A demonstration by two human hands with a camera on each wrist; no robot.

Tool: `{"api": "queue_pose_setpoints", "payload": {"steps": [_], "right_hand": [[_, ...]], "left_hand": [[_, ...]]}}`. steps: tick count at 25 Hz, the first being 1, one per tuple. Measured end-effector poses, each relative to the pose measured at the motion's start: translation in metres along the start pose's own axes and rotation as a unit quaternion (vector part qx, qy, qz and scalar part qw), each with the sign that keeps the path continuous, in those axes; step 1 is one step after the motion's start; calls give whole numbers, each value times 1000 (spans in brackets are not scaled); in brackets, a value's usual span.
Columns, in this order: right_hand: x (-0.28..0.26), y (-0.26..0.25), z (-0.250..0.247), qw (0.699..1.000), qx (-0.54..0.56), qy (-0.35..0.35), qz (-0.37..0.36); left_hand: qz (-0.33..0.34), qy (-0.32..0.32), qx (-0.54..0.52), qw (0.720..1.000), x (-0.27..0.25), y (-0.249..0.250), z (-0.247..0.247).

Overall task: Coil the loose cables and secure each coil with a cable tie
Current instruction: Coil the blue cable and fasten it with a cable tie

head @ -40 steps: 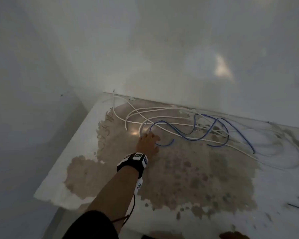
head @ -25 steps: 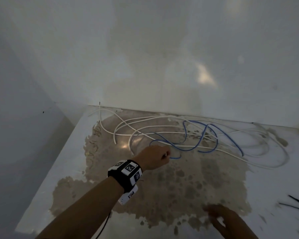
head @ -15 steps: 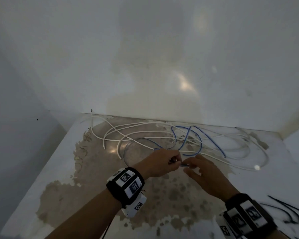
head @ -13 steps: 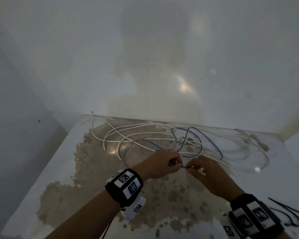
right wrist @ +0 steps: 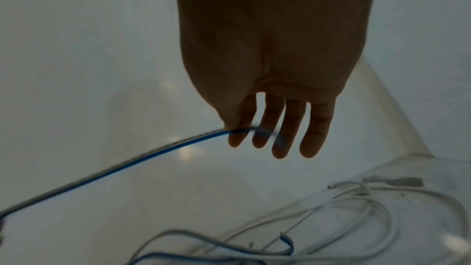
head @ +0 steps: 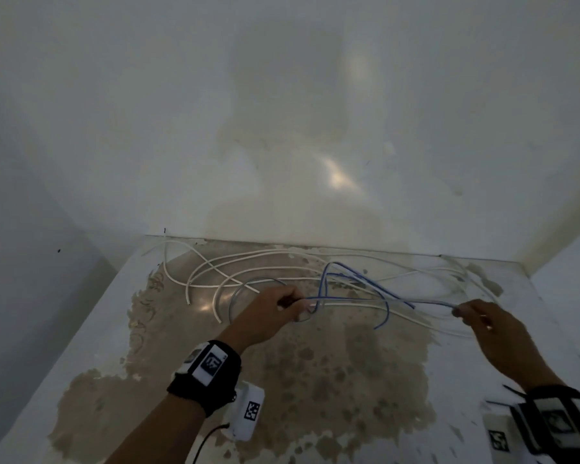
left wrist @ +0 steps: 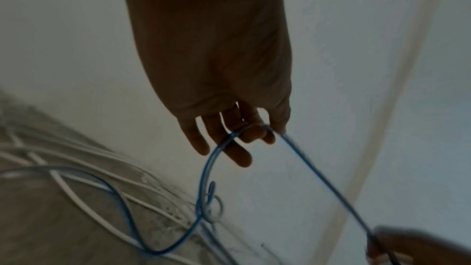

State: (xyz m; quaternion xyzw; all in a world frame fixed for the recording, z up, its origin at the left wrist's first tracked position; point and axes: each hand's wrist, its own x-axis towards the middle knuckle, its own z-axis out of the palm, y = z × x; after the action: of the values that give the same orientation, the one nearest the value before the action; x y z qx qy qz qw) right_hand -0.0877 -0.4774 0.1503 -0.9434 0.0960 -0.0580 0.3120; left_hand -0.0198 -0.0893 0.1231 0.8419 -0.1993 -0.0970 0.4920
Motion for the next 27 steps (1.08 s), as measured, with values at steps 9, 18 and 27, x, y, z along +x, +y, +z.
{"api": "queue_pose_setpoints", "payload": {"steps": [9,18,27], "right_hand": [[-30,-50,38,980,146,-137,11],[-37,-125,56,920,336,-192,62],[-34,-141,47,962,245,5,-120]], "left_hand": [[-66,96,-337,934,10,43,9],[-89,98,-449,884,10,61,26],[-73,77,-422,901,9,88,23]]}}
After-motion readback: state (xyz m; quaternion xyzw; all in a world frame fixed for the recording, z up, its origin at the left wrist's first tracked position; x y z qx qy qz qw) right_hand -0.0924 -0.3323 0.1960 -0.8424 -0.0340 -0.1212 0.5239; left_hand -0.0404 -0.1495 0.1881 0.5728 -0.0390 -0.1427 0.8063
